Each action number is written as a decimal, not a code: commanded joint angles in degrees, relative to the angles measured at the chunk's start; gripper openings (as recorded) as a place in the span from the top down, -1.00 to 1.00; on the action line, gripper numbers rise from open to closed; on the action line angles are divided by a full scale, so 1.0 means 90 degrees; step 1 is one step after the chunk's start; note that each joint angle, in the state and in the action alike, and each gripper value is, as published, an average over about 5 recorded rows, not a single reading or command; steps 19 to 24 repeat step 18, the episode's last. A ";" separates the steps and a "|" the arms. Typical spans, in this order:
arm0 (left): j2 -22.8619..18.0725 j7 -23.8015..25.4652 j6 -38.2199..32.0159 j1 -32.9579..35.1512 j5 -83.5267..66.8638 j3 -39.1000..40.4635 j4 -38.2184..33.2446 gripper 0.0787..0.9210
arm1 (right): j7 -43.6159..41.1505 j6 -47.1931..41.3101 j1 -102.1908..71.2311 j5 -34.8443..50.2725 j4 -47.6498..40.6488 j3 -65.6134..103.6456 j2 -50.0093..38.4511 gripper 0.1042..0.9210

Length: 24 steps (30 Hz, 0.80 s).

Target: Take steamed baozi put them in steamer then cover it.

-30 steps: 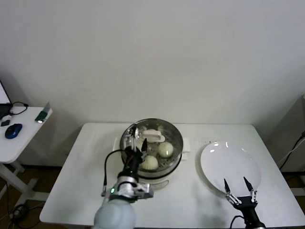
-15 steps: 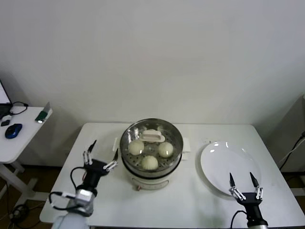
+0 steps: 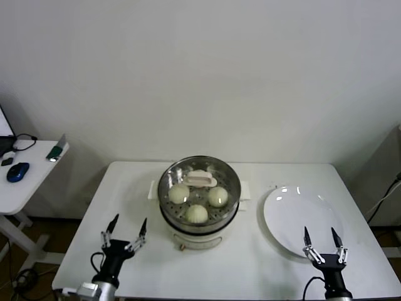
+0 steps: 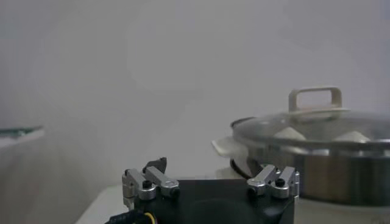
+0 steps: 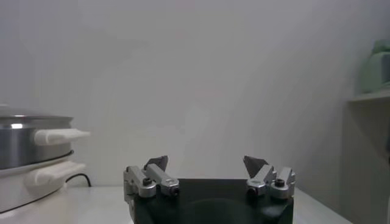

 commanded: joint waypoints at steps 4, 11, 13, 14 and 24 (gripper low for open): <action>-0.0065 0.0065 -0.1017 0.0275 -0.0576 0.0112 0.0789 -0.77 | 0.0030 0.0060 0.0008 0.0121 -0.0055 -0.0020 0.0003 -0.76; -0.0053 0.0055 -0.0975 0.0262 -0.0570 0.0129 0.0664 -0.77 | 0.0047 0.0031 0.0010 0.0131 -0.0081 -0.0032 -0.0010 -0.76; -0.0038 0.0055 -0.0966 0.0264 -0.0551 0.0134 0.0649 -0.77 | 0.0049 0.0022 0.0010 0.0131 -0.0083 -0.0034 -0.0009 -0.76; -0.0032 0.0055 -0.0963 0.0264 -0.0543 0.0135 0.0651 -0.77 | 0.0049 0.0017 0.0012 0.0132 -0.0084 -0.0036 -0.0009 -0.76; -0.0024 0.0052 -0.0957 0.0262 -0.0525 0.0133 0.0656 -0.77 | 0.0048 0.0002 0.0021 0.0126 -0.0086 -0.0040 -0.0007 -0.76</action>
